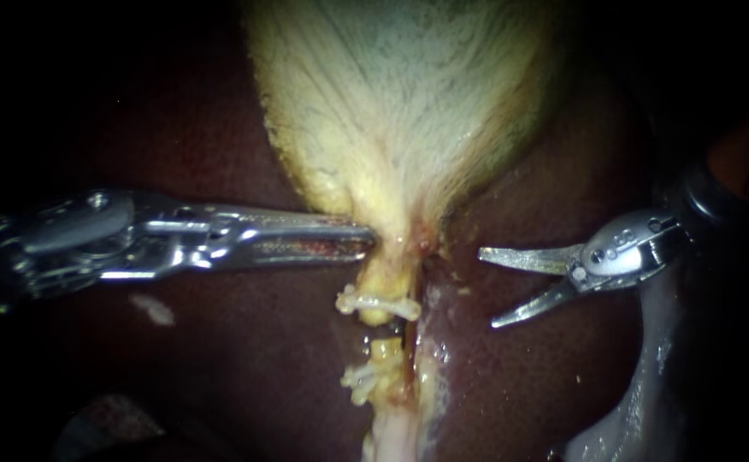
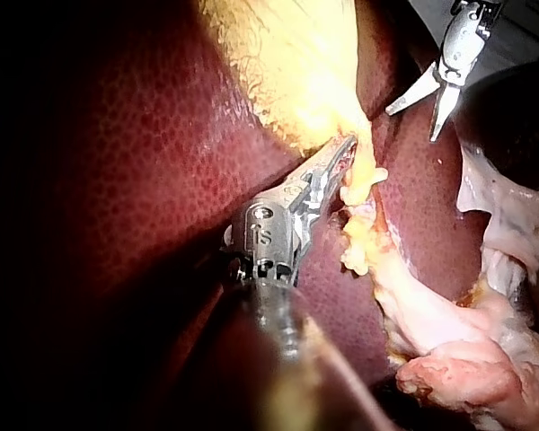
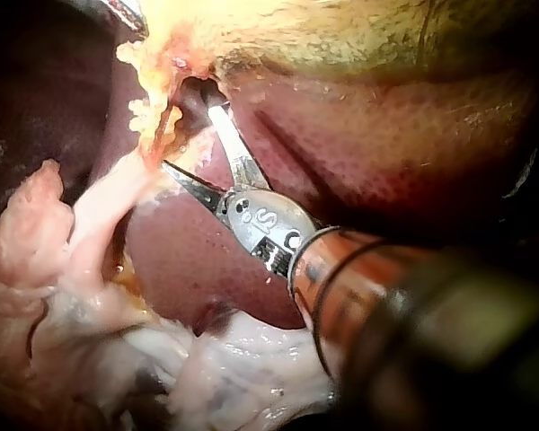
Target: Go back from the cut left tube
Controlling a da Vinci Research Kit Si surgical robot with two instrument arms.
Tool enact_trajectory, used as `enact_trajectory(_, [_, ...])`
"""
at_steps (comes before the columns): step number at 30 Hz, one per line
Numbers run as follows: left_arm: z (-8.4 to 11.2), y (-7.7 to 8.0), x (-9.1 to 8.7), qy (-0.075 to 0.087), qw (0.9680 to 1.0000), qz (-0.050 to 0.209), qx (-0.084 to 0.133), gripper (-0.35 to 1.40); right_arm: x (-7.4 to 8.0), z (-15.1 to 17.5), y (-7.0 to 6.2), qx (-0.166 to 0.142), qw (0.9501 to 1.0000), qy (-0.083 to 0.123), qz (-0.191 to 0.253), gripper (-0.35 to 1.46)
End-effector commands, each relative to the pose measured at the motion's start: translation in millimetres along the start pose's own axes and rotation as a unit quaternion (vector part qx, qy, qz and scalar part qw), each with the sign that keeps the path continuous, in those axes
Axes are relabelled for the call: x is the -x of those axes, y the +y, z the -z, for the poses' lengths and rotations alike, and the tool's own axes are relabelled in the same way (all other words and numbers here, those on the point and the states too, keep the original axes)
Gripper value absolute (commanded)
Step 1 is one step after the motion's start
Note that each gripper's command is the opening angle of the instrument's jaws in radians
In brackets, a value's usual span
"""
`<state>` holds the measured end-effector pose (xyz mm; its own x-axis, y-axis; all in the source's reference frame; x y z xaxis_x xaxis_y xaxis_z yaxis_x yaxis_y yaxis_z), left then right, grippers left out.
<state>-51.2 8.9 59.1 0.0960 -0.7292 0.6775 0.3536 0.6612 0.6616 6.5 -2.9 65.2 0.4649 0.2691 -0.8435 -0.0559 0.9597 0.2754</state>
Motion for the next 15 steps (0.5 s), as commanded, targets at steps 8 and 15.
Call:
enact_trajectory(8, [-0.1, 0.0, 0.0, 0.000, 1.0000, 0.000, 0.001, -0.35, -0.2, 0.2, -0.1, -0.008, 1.0000, 0.003, 0.000, 1.43])
enact_trajectory(15, [0.2, 0.0, -0.1, 0.000, 1.0000, 0.000, 0.000, -0.35, -2.4, -0.3, -1.1, -0.038, 0.9952, 0.075, -0.050, 1.43])
